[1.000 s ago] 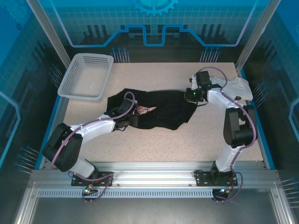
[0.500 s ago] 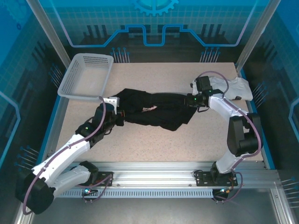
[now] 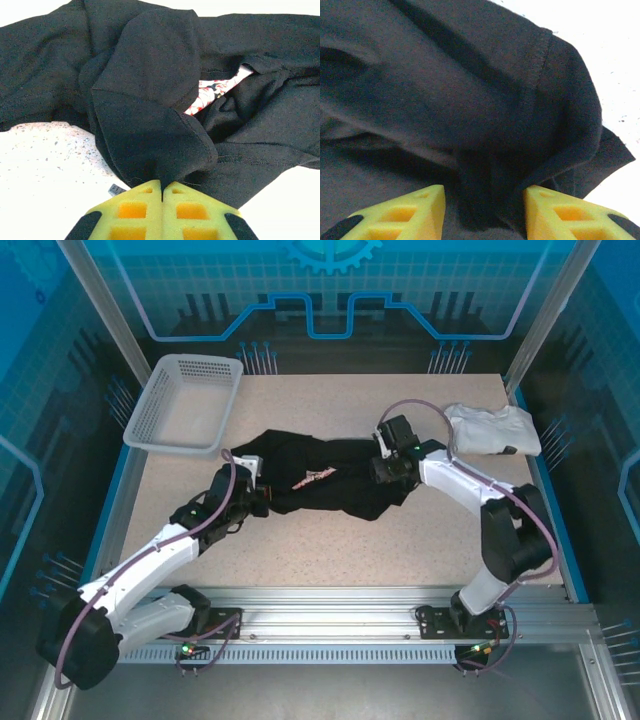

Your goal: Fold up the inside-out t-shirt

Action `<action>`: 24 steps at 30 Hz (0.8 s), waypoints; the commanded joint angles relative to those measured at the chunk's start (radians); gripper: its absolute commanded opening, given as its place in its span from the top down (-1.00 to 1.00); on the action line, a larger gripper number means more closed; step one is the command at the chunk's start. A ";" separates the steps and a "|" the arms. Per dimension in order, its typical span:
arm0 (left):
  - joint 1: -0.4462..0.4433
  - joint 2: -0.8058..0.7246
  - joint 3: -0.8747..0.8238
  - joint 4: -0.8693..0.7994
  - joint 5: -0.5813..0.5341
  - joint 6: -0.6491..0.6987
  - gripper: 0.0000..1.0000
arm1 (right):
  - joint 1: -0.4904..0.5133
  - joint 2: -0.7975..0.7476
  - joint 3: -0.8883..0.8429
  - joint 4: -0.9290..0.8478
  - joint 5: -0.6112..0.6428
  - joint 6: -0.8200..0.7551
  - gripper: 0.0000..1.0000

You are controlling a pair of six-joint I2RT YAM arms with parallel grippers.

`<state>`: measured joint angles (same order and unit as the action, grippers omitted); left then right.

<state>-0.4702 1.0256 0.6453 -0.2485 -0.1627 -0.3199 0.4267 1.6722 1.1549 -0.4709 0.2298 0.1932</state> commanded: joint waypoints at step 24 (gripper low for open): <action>0.007 -0.002 0.011 0.011 0.012 0.012 0.91 | 0.033 -0.012 0.073 -0.099 0.072 -0.088 -0.12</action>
<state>-0.4702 1.0260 0.6453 -0.2462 -0.1596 -0.3153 0.4572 1.6089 1.1915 -0.5720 0.3313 0.1181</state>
